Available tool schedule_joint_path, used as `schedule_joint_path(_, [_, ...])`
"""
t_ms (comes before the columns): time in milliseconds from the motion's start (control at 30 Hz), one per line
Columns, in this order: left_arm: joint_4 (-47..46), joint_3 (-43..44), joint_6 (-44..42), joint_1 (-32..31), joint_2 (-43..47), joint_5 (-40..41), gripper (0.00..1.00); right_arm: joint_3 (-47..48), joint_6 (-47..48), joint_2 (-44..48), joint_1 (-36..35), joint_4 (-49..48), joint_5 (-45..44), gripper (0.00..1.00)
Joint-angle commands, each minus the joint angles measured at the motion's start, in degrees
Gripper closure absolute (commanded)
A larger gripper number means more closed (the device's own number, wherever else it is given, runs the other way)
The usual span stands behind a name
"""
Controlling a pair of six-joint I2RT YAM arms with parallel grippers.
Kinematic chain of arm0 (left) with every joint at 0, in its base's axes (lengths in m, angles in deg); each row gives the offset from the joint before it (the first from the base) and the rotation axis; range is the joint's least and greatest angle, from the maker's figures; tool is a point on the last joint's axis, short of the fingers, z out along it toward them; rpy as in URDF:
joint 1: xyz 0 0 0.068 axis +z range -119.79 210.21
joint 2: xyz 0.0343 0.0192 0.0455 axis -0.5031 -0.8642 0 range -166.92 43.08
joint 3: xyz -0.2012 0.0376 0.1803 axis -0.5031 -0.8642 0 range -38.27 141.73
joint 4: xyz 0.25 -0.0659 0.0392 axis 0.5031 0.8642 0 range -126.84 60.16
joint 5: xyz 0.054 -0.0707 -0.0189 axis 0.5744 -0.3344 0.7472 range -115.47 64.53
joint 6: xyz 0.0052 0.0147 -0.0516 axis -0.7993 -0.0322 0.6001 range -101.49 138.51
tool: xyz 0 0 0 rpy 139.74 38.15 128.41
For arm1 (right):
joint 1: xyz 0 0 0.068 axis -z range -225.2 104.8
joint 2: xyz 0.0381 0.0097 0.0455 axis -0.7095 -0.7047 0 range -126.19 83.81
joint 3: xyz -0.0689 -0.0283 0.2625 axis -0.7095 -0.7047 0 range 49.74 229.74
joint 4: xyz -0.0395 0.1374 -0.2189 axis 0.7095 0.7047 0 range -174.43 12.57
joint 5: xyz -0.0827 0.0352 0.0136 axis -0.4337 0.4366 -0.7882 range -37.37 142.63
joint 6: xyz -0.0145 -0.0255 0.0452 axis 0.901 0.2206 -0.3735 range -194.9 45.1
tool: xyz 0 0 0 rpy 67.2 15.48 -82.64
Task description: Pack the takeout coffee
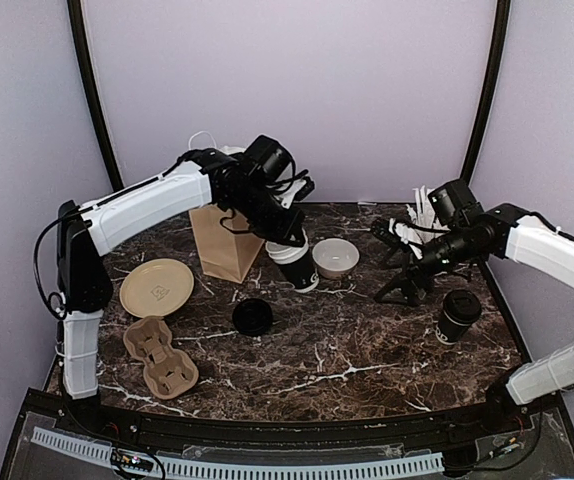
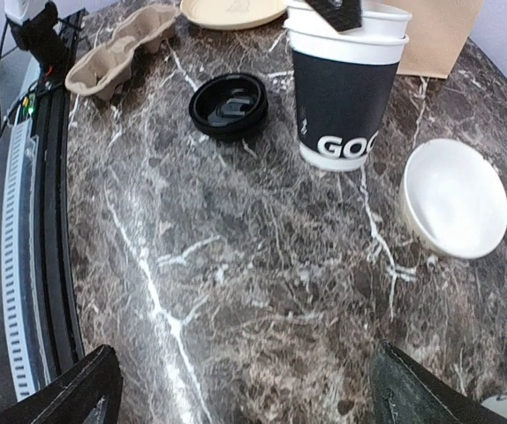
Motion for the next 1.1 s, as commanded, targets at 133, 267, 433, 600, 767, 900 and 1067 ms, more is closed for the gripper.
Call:
schedule_joint_path(133, [-6.22, -6.95, 6.67, -0.89, 13.69, -10.47, 1.00, 7.41, -11.70, -10.37, -4.89, -19.66, 0.84, 0.01])
schedule_joint_path(267, [-8.65, -9.26, 8.38, -0.89, 16.36, -13.44, 1.00, 12.15, -11.60, -15.53, -7.07, -20.57, 0.51, 0.01])
schedule_joint_path(433, [-10.14, -10.56, 9.84, -0.91, 17.91, -15.25, 1.00, 16.25, -10.91, -20.22, -9.21, -19.65, 1.76, 0.02])
schedule_joint_path(600, [-12.21, -11.82, 11.14, -0.89, 19.52, -17.10, 1.00, 18.32, -11.49, -23.39, -10.35, -18.01, 3.18, 0.01])
schedule_joint_path(767, [-11.88, -12.30, 10.80, -0.85, 20.75, -15.50, 1.00, 16.26, -10.43, -23.06, -10.31, -17.31, 3.94, 0.02])
schedule_joint_path(900, [-11.94, -12.22, 10.90, -0.87, 21.32, -15.19, 1.00, 13.21, -9.55, -21.25, -10.35, -17.85, 4.84, 0.01])
schedule_joint_path(1067, [-11.96, -12.22, 10.91, -0.90, 21.31, -15.05, 1.00, 11.61, -9.30, -20.35, -10.35, -18.23, 5.07, 0.02])
